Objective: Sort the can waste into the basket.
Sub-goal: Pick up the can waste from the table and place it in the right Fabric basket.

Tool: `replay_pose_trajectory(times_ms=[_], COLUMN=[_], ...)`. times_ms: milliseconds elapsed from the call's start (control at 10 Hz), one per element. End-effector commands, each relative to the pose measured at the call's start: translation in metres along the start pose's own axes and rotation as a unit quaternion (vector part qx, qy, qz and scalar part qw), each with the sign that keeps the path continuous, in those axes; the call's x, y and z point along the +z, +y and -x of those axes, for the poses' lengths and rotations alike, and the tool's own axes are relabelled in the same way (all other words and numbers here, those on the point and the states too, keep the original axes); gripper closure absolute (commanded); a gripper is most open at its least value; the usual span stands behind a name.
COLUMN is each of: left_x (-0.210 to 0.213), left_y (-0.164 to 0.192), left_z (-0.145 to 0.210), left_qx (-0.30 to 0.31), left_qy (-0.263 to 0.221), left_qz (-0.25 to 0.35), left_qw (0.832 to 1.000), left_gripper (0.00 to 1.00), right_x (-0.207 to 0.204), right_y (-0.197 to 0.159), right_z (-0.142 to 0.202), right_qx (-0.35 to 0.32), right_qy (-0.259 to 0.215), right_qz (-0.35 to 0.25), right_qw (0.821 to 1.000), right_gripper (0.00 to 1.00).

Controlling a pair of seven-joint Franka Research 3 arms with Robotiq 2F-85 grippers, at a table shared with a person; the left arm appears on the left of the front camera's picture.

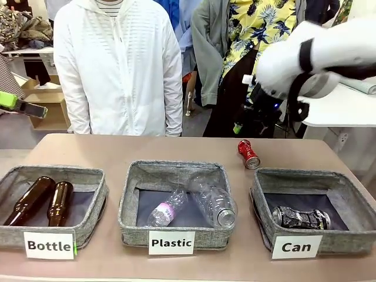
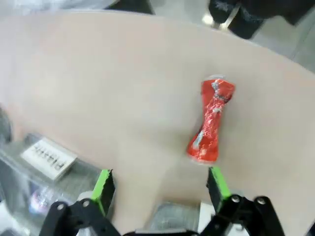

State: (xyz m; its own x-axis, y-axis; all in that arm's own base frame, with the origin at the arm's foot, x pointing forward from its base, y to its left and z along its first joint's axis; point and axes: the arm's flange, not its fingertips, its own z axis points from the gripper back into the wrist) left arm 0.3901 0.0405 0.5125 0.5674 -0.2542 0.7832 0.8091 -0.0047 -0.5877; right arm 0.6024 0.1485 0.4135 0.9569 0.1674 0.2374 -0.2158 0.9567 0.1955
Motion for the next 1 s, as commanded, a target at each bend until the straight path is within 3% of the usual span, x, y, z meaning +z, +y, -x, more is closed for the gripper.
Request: replay_pose_trajectory(times_ms=[0,200,500,900], left_x=[-0.001,-0.001,-0.001,-0.001], left_y=[-0.004,-0.004,-0.004,-0.004], left_z=[0.001,0.001,0.001,0.001], left_qx=[-0.002,-0.002,-0.002,-0.002], left_qy=[0.004,0.004,0.004,0.004], left_qz=[0.0,0.0,0.0,0.0], left_qw=[1.0,1.0,1.0,1.0], left_gripper=[0.0,0.0,0.0,0.0], right_x=[-0.032,-0.072,-0.119,-0.122], right_y=[-0.003,-0.014,-0.032,-0.037], right_z=[-0.041,-0.047,-0.046,-0.043], right_qx=[-0.071,-0.111,-0.146,-0.159], right_qy=[0.021,0.035,0.085,0.082], right_qz=[0.059,0.103,0.12,0.12], right_qw=[0.995,0.988,0.978,0.977], right_gripper=[0.0,0.0,0.0,0.0])
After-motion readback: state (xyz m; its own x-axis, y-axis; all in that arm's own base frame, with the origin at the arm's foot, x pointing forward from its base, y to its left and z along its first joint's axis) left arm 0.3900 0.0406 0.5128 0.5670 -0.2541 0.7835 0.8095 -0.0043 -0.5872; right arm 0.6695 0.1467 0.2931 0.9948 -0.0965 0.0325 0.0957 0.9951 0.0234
